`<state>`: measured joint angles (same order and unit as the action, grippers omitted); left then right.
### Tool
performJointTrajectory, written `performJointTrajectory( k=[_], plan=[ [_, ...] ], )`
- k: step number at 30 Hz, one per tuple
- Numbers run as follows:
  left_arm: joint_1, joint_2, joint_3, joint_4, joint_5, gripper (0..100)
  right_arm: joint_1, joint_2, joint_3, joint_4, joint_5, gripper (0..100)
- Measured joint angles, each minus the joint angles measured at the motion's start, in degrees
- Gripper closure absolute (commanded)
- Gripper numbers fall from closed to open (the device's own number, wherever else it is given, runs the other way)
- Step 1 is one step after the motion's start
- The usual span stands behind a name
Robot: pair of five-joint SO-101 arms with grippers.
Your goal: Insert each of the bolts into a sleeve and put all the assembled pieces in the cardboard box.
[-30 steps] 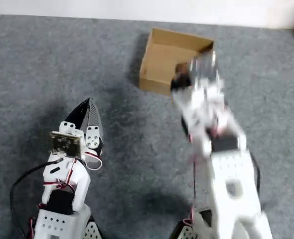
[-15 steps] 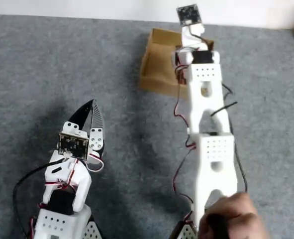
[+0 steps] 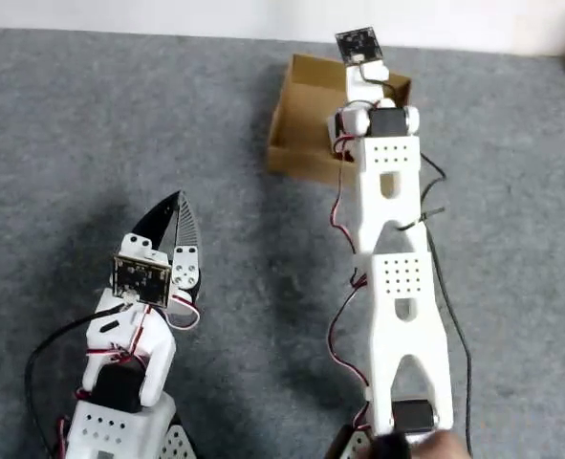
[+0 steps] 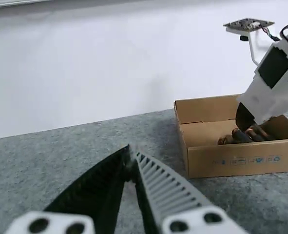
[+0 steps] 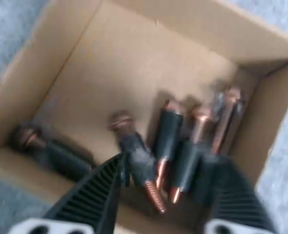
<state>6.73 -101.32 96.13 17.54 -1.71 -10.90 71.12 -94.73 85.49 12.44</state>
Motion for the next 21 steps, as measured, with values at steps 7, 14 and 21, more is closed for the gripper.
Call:
performJointTrajectory(
  k=[7,14,21],
  plan=[
    [0.00,0.00,0.00,0.00,0.00,99,-1.49,-8.44,0.00,10.02,0.00,53.4],
    [-2.99,0.00,0.00,0.00,0.00,99,-5.01,-25.67,0.00,14.33,-3.16,53.4],
    [-3.78,0.00,-0.53,0.09,0.00,99,-11.60,-49.58,4.48,14.51,-6.07,53.4]
  ],
)
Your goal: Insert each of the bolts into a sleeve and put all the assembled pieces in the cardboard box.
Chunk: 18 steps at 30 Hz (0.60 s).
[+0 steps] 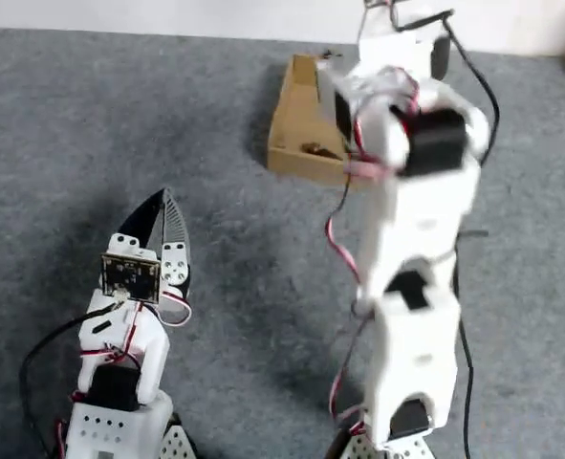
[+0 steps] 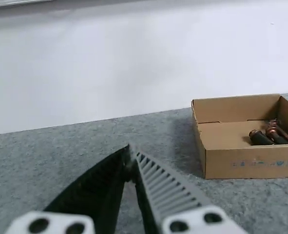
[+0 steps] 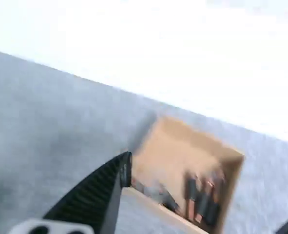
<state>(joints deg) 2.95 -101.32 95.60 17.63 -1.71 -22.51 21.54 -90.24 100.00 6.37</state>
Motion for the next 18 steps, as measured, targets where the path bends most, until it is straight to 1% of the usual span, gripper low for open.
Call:
performJointTrajectory(
  k=[2,4,7,10,12,14,18],
  plan=[
    [-2.02,0.00,-1.14,1.93,0.00,99,-3.60,-8.18,7.65,0.00,0.00,53.4],
    [-5.10,0.00,-5.36,6.33,1.23,99,-7.30,-16.88,18.20,0.00,0.00,53.4],
    [-12.57,-0.09,-15.65,16.00,2.46,99,-13.89,-30.51,35.52,0.00,0.00,53.4],
    [-21.71,-0.62,-26.90,26.64,2.46,99,-19.25,-42.90,53.01,-0.44,0.00,53.4],
    [-27.78,-0.88,-32.79,32.26,1.49,99,-20.75,-49.14,64.53,-3.34,0.00,53.4],
    [-33.41,-0.88,-36.66,35.69,-1.67,99,-21.01,-52.66,75.78,-7.30,-0.09,53.4],
    [-44.66,-0.88,-43.25,40.88,-6.33,99,-21.01,-53.36,96.62,-17.32,-0.09,53.4]
  ],
)
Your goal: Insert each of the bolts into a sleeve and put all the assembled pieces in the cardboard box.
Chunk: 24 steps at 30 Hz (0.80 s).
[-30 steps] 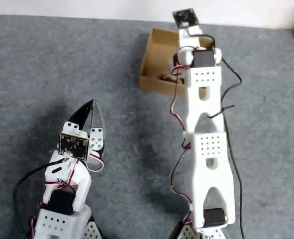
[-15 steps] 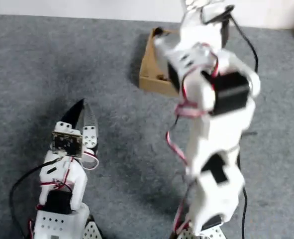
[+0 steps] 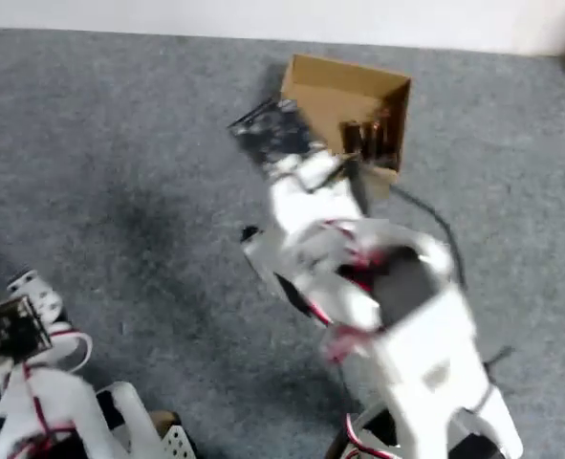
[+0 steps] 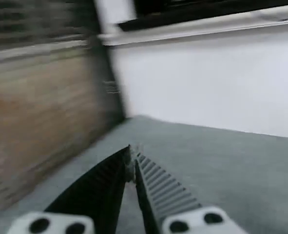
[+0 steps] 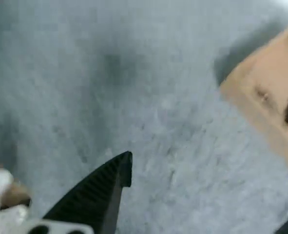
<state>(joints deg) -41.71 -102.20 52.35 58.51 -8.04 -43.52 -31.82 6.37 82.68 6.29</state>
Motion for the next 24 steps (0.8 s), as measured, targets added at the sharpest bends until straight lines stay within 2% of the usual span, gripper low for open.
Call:
performJointTrajectory(
  k=[4,7,10,14,20,24],
  plan=[
    [-13.63,0.00,-5.89,3.25,-0.88,97,-1.32,1.93,14.42,-11.08,0.00,53.4],
    [-24.44,-0.09,-9.32,4.84,-0.88,92,-5.19,4.75,18.11,-18.90,0.00,53.4],
    [-31.30,-0.09,-10.55,5.36,-0.97,89,-10.99,10.20,18.81,-24.62,-0.09,53.4],
    [-33.85,-0.18,-10.73,6.24,-0.97,89,-16.79,20.57,18.55,-29.80,-0.09,53.4],
    [-34.29,-0.18,-10.73,13.19,-1.05,89,-17.67,37.36,8.97,-33.67,-6.24,53.4],
    [-34.29,-0.18,-10.73,14.86,-1.05,89,-18.55,45.10,0.53,-33.93,-6.77,53.4]
  ],
)
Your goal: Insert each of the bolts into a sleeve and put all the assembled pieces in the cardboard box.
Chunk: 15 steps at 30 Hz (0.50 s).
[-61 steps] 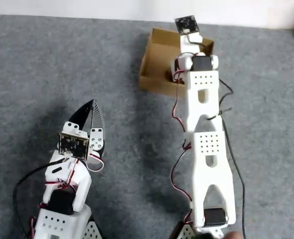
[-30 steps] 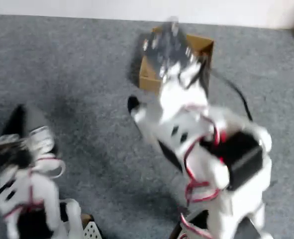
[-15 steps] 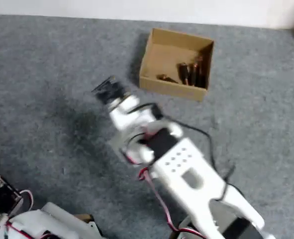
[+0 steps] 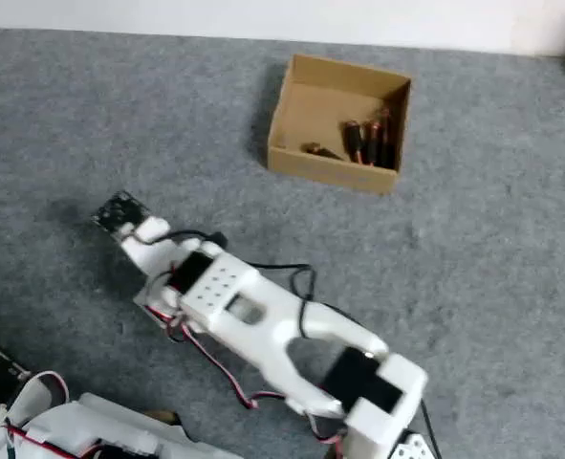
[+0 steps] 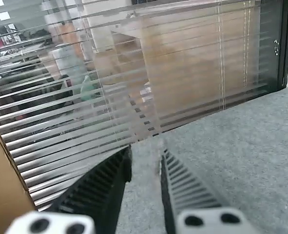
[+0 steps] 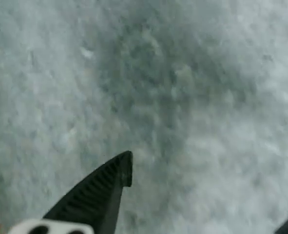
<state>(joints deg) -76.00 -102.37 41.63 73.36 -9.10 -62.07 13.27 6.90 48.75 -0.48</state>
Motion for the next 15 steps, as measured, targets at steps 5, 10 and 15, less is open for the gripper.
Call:
performJointTrajectory(
  k=[5,10,15],
  plan=[
    [0.18,0.00,0.00,0.09,0.00,89,-1.23,4.13,-7.12,0.00,0.00,53.4],
    [5.54,0.00,1.32,0.44,0.00,89,1.14,3.25,-10.37,5.27,0.00,53.4],
    [18.99,0.00,8.35,-2.46,0.00,89,9.23,-7.12,-21.71,17.41,2.90,53.4]
  ],
)
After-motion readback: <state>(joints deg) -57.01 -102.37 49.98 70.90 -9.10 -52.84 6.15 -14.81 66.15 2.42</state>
